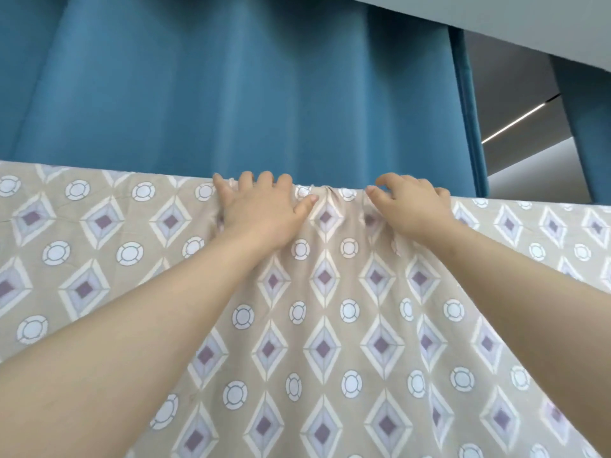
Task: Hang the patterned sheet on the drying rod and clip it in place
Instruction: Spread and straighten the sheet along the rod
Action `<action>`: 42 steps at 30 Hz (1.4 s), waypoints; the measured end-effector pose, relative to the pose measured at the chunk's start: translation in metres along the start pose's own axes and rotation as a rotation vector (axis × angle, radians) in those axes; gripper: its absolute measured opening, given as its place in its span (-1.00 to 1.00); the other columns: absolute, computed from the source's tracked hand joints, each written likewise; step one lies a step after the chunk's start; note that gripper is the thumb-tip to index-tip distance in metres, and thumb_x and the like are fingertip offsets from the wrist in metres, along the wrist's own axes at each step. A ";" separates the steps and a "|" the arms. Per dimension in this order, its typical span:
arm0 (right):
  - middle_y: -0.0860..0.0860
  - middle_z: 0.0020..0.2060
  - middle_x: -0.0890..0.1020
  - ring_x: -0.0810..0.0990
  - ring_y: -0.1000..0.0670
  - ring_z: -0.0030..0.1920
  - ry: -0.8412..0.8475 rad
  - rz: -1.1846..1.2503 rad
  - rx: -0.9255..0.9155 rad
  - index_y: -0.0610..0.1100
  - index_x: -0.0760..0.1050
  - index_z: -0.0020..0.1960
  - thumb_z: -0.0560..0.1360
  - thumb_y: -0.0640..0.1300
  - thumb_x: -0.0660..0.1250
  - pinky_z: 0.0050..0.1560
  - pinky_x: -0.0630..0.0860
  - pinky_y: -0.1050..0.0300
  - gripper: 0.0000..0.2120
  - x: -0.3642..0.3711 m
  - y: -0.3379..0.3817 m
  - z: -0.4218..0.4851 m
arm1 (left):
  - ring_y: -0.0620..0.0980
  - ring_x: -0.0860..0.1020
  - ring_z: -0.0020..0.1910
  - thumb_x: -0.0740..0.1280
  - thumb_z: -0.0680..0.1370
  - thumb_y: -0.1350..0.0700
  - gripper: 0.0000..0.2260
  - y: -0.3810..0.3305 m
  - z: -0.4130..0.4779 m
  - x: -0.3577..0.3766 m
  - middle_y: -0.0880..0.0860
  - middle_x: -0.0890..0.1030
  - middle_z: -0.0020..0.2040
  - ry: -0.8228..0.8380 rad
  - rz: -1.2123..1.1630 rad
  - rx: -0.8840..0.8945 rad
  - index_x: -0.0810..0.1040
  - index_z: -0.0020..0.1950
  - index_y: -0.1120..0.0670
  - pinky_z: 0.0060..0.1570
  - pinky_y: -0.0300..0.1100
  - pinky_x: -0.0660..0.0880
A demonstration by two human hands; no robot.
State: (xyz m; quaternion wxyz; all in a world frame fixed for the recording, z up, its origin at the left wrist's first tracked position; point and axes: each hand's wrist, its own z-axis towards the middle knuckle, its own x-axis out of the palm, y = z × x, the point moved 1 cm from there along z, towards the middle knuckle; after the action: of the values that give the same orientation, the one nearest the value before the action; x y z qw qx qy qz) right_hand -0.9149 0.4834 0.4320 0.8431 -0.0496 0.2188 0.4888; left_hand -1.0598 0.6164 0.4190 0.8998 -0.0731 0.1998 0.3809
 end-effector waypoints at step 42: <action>0.03 0.14 0.51 0.35 -0.06 0.28 -0.134 -0.016 -0.010 0.05 0.43 0.19 0.62 0.04 -0.10 0.24 0.11 0.01 -0.64 -0.015 -0.330 0.036 | 0.11 0.42 0.13 -0.07 0.63 -0.06 -0.65 -0.334 0.048 0.068 0.04 0.53 0.05 -0.218 -0.139 0.123 0.44 0.10 0.05 0.25 0.08 0.16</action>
State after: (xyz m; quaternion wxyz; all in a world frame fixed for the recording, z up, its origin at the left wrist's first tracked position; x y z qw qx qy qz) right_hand -0.6301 0.3116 0.4277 0.8595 -0.0226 0.1589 0.4852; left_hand -0.7636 0.4408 0.4272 0.9432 0.0103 0.1182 0.3104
